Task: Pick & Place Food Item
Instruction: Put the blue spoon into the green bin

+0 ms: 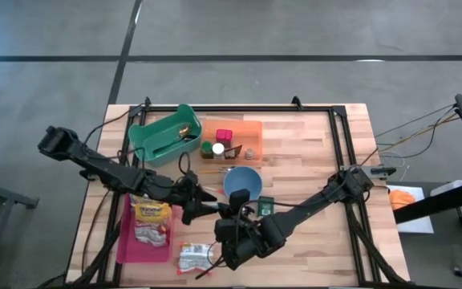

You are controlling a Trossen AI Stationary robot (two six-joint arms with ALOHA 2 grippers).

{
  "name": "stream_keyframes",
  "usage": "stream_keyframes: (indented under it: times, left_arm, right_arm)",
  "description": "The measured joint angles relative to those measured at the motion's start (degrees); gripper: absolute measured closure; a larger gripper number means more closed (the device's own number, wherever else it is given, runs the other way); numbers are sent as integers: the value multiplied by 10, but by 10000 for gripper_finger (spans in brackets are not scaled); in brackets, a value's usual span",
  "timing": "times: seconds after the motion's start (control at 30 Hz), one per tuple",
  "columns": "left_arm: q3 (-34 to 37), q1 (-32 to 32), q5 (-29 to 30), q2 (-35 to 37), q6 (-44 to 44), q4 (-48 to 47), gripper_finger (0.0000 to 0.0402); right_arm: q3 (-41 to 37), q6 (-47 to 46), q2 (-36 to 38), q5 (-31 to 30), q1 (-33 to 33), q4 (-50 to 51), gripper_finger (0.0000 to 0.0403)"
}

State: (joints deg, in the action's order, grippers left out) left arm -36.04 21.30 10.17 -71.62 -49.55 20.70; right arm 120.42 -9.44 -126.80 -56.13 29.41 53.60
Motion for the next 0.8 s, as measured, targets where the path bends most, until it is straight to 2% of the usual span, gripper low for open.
stream_keyframes:
  times: [0.2,0.5,0.8]
  left_arm:
    - [0,0,4,-1,15,17,155]
    - [0,0,4,-2,17,22,211]
    - [0,0,4,-2,17,22,236]
  right_arm:
    - [0,0,0,2,0,-2,368]
    - [0,0,0,4,-1,-2,368]
    - [2,1,0,-9,-2,-4,368]
